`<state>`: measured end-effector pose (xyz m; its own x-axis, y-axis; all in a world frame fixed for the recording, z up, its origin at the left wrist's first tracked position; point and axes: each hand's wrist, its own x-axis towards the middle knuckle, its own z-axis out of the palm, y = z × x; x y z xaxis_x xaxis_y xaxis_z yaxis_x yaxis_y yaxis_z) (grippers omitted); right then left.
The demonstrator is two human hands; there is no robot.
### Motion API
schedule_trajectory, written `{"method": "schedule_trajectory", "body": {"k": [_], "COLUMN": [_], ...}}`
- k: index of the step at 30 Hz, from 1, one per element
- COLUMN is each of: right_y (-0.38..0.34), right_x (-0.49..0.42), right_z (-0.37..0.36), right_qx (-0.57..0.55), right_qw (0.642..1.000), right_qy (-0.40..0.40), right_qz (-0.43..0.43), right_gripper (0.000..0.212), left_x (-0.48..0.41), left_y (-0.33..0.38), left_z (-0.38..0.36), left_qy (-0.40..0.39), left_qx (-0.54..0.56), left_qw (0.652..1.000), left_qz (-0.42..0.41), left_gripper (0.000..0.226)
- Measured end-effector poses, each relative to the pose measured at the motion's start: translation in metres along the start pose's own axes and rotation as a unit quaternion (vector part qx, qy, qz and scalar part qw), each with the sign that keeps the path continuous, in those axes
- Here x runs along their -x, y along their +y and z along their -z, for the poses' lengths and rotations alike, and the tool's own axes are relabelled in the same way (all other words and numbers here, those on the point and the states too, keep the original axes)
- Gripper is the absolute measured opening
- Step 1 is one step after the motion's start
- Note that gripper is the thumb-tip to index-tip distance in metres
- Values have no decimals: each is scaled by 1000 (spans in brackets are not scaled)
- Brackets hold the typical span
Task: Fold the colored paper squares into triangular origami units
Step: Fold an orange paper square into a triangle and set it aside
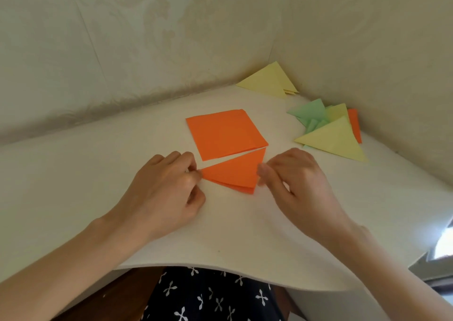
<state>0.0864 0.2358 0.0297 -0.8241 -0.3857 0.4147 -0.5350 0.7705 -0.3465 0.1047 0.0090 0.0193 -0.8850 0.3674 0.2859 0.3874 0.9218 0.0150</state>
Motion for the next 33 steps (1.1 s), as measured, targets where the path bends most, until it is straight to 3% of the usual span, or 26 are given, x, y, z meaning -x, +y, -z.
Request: {"method": "schedule_trajectory", "body": {"k": [3,8,12,15,20,25,30,33], "right_y": [-3,-1,-1,-4,-9,-10,-5,-7], "right_x": [-16,-13,-11,-8,-10,-7,-7,-9], "right_z": [-11,-24,-30,-35,-33,-30,-28,-31], "right_qx": [27,80,105,138,159,115,93,67], "right_qw": [998,987,982,982,975,980,984,987], "right_qy": [-53,-135,-134,-77,-75,-100,-109,-74], "right_qz": [-33,-39,-80,-100,-133,-125,-107,-124], "right_gripper": [37,42,62,68,68,67,67,84], "left_x": [-13,-34,-39,-44,-47,-46,-50,-51], "left_y": [6,7,9,13,17,21,21,21], "left_z": [4,0,-12,-12,-6,-6,-4,-3], "left_qy": [12,-11,-72,-88,-74,-89,-81,-75], "left_qx": [11,107,214,254,288,202,261,321], "left_qw": [999,983,952,935,918,940,919,895], "left_qz": [38,151,206,234,262,259,283,299], "left_gripper": [46,25,28,24,21,30,21,20]}}
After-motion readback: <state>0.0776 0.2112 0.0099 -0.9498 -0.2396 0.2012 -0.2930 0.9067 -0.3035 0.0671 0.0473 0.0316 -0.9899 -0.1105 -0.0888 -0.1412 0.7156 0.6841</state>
